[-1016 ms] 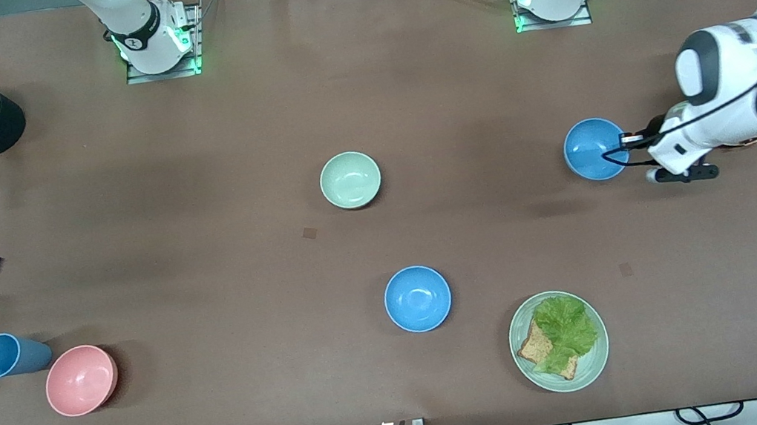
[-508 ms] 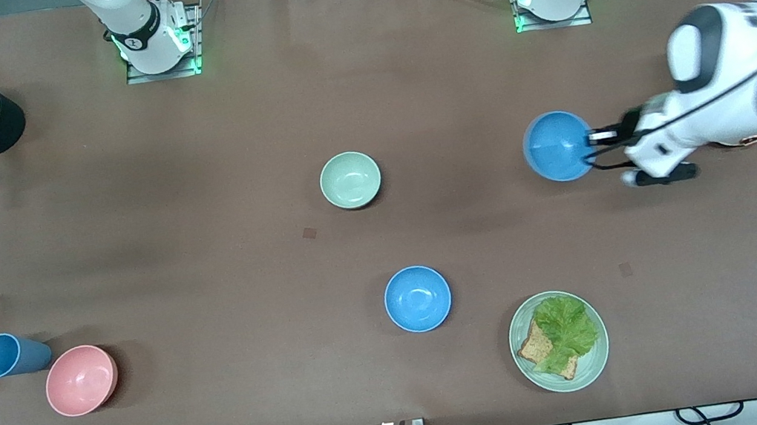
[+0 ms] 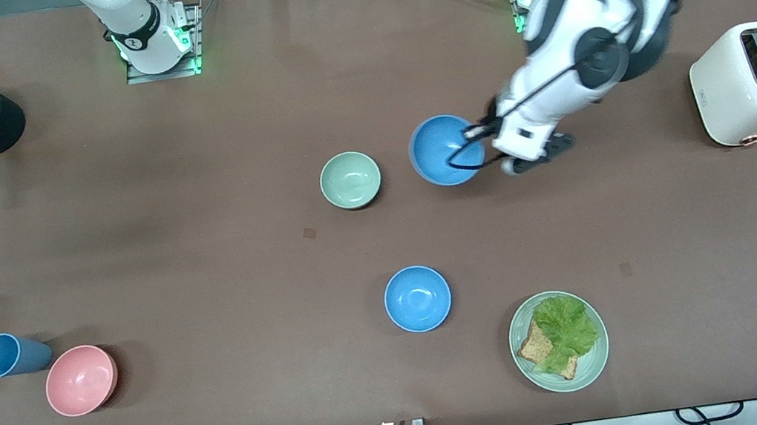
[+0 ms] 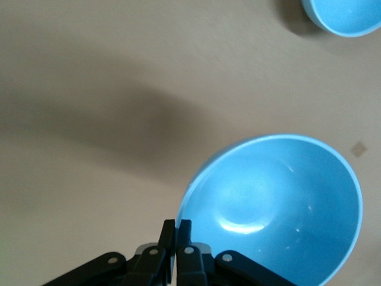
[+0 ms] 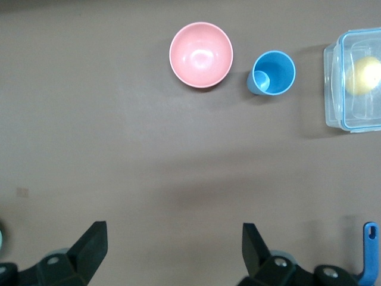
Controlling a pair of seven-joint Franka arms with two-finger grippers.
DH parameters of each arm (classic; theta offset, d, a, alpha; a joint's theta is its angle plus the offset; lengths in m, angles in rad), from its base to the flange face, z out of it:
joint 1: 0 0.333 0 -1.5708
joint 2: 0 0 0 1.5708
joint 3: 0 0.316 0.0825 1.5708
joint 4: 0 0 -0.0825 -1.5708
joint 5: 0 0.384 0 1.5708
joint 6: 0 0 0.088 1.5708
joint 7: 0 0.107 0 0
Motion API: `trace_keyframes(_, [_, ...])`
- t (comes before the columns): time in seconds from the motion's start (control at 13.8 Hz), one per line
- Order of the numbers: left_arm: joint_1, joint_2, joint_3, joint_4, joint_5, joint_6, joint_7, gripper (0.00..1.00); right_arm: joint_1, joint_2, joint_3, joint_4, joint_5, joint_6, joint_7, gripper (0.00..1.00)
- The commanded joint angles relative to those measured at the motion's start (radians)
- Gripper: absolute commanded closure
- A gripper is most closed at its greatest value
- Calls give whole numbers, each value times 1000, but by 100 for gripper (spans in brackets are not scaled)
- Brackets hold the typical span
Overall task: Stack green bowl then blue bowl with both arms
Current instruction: 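Lift the blue bowl with the left gripper toward the green bowl, then lower the blue bowl into the green bowl with the left gripper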
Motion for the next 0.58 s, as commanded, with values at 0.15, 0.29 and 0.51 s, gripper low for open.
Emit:
trace_keyframes(0.15, [-188, 56, -31, 9, 14, 186, -249, 99, -13, -23, 14, -8, -20, 21, -58, 0])
trace_keyframes(0.29, [-269, 114, -28, 34, 67, 260, -375, 99, -16, -24, 11, 0, -21, 14, -63, 0])
trace_keyframes(0.51, [-340, 227, -25, 110, 277, 265, -582, 99, -13, -23, 13, 3, -26, 12, -64, 0])
